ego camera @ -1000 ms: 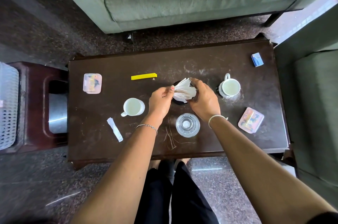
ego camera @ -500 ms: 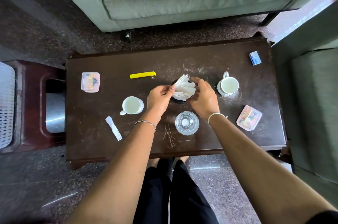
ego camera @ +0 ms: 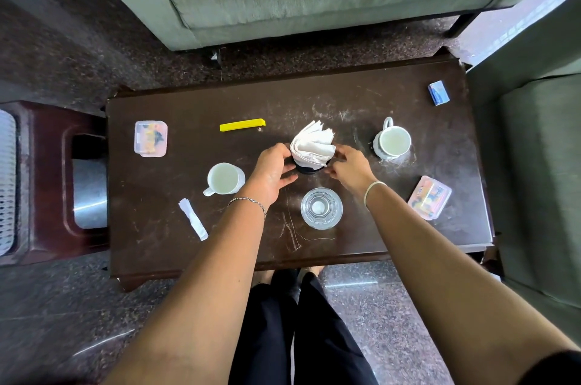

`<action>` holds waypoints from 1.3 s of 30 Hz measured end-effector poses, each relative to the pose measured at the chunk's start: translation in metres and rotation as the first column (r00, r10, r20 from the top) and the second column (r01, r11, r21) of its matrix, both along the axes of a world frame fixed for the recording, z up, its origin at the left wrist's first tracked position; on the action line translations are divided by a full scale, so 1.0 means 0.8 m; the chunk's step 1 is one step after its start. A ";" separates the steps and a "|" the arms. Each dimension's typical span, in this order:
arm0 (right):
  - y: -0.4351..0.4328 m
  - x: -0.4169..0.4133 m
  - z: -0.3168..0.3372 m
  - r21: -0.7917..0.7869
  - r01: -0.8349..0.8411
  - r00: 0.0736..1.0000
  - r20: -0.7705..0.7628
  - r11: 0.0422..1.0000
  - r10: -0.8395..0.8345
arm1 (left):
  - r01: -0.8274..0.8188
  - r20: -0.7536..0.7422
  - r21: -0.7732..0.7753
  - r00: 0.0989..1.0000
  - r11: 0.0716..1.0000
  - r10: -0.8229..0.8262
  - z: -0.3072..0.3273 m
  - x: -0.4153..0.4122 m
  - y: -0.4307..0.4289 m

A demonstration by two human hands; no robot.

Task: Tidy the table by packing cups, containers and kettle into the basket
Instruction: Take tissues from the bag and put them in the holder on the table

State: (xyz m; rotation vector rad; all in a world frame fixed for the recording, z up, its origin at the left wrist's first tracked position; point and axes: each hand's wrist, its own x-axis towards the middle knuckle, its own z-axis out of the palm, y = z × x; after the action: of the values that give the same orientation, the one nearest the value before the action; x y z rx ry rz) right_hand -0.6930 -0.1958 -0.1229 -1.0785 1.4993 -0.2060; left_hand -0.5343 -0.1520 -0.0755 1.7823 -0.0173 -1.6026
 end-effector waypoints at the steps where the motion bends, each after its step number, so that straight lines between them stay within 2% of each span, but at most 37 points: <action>1: -0.002 0.003 0.001 0.009 0.024 1.000 0.007 1.000 -0.024 | 0.007 0.017 0.000 1.000 1.000 -0.007 0.003 -0.001 -0.001; 5: -0.014 0.011 0.015 -0.020 0.053 0.998 0.036 0.998 -0.052 | 0.034 0.112 -0.032 0.993 0.999 -0.030 0.017 0.002 -0.011; 14: -0.059 0.001 0.093 -0.142 0.213 0.972 0.128 0.967 -0.196 | 0.188 0.275 -0.234 0.954 0.954 -0.121 0.101 -0.006 -0.065; 18: -0.082 -0.016 0.121 -0.207 0.332 0.941 0.143 0.920 -0.308 | 0.269 0.271 -0.291 0.944 0.918 -0.191 0.128 -0.021 -0.102; 22: -0.104 -0.045 0.136 -0.261 0.387 0.921 0.075 0.884 -0.382 | 0.353 0.255 -0.310 0.925 0.883 -0.281 0.137 -0.041 -0.137; 27: -0.123 -0.083 0.139 -0.311 0.413 0.907 0.053 0.856 -0.418 | 0.454 0.233 -0.310 0.888 0.836 -0.396 0.135 -0.073 -0.174; 30: -0.135 -0.106 0.135 -0.348 0.369 0.919 -0.004 0.862 -0.395 | 0.485 0.217 -0.291 0.873 0.825 -0.437 0.127 -0.091 -0.192; 39: -0.176 -0.156 0.105 -0.191 0.408 0.913 0.064 0.893 -0.404 | 0.456 0.146 -0.196 0.889 0.868 -0.434 0.094 -0.137 -0.229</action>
State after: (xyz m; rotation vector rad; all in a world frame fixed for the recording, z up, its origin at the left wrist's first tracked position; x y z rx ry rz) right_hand -0.8176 -0.3364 -0.0389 -0.9008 1.6989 -0.6741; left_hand -0.6442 -0.3354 -0.0007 1.7543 -0.6799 -1.7402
